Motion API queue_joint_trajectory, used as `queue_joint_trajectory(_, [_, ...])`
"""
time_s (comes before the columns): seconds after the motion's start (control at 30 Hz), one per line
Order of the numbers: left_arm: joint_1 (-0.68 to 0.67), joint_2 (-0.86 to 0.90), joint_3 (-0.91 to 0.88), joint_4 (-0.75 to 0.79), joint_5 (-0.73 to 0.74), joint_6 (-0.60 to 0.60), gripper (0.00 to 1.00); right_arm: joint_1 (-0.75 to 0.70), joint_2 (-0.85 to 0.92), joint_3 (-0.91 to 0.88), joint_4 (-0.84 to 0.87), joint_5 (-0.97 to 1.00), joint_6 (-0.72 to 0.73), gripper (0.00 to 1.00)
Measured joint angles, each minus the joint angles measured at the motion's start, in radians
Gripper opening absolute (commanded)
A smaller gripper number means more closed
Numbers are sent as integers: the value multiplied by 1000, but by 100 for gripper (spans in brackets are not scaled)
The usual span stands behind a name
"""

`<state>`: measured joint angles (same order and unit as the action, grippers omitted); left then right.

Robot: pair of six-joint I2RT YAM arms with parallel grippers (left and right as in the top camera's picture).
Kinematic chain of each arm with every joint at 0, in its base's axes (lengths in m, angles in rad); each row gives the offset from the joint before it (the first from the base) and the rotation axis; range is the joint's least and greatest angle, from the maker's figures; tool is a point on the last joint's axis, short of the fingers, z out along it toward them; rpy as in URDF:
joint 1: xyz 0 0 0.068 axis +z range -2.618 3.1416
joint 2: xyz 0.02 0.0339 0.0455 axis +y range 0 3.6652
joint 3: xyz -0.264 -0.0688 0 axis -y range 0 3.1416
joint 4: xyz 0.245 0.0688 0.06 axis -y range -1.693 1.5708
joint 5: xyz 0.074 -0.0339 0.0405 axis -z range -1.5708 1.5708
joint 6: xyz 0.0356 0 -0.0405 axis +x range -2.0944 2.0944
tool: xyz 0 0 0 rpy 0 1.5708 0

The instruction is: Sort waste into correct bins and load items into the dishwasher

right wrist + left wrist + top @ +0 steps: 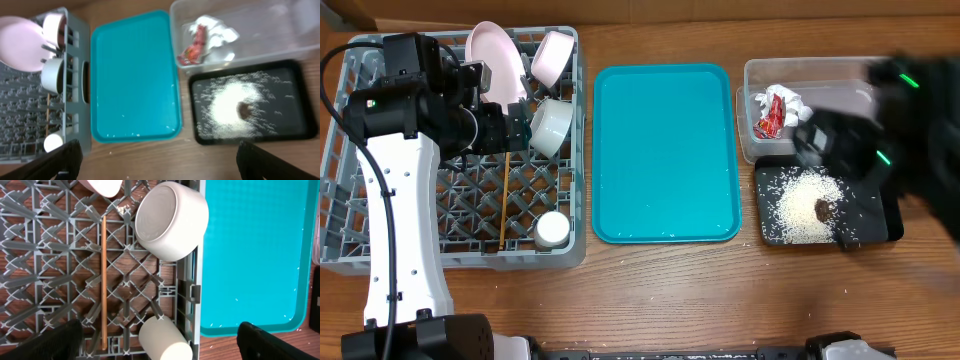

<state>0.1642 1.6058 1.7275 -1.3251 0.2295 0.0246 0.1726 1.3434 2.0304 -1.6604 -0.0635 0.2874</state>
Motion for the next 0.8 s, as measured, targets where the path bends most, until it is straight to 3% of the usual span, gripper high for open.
queue_joint_trajectory(0.3, [0,0,0,0,3,0,100,0,-274,84,-36,61,19,100])
queue_joint_trajectory(0.7, [0,0,0,0,4,0,100,3,-281,80,-30,88,7,100])
queue_joint_trajectory(0.8, [0,0,0,0,6,0,100,5,-291,25,62,106,-7,100])
